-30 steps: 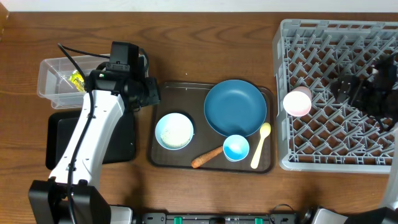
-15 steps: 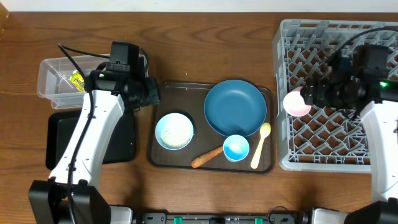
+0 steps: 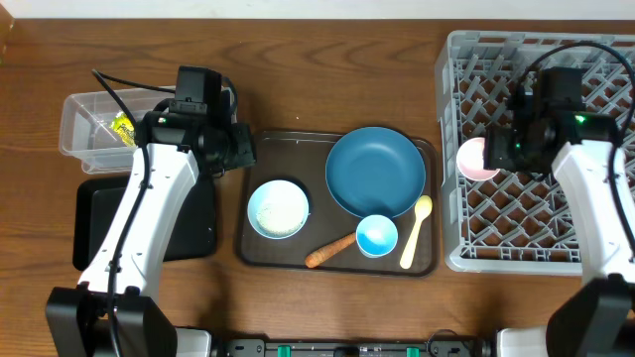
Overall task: Sort waste into correct bins and load items into the dishwasher rack
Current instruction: 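Carry the pink cup back and lower it onto the blue plate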
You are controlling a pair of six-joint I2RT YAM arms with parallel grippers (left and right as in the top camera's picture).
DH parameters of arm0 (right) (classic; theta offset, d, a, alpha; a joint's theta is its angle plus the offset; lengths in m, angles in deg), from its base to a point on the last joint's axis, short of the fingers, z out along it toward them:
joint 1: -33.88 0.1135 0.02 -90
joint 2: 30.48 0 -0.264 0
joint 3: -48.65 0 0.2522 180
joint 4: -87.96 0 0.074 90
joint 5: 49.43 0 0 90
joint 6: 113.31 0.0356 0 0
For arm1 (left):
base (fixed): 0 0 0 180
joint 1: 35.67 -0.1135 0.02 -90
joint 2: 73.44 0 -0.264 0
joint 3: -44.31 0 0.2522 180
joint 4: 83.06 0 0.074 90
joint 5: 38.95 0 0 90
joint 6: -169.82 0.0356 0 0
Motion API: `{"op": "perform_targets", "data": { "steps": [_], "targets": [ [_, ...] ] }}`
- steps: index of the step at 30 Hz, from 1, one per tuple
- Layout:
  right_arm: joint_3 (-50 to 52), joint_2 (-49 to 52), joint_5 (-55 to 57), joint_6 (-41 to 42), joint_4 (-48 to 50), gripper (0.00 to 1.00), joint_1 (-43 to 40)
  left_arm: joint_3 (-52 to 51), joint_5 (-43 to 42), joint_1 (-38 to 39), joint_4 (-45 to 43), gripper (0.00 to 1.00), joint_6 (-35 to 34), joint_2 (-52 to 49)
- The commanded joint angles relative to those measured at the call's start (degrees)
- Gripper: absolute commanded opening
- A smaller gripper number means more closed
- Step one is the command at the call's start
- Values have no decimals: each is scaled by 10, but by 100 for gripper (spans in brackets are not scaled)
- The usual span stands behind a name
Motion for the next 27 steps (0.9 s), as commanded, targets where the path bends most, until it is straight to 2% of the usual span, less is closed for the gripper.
{"op": "perform_targets", "data": {
  "steps": [1,3,5,7,8,14,20,27],
  "targets": [
    [-6,7,15,6,12,58,8,5,-1,-1,1,42,3,6],
    [-6,6,33,24,21,55,8,5,-1,-1,2,42,3,6],
    [-6,6,42,31,25,46,8,4,-1,-1,2,42,3,6],
    [-6,6,42,31,26,30,8,4,-1,-1,2,42,3,6],
    [-6,6,42,35,26,25,8,4,-1,-1,2,42,3,6],
    [-6,6,30,39,32,2,8,4,-1,-1,1,42,3,6],
    [-9,-2,3,39,29,1,8,4,-1,-1,1,42,3,6],
    [-36,-74,-31,32,25,1,8,4,-1,-1,1,42,3,6]
  ]
}}
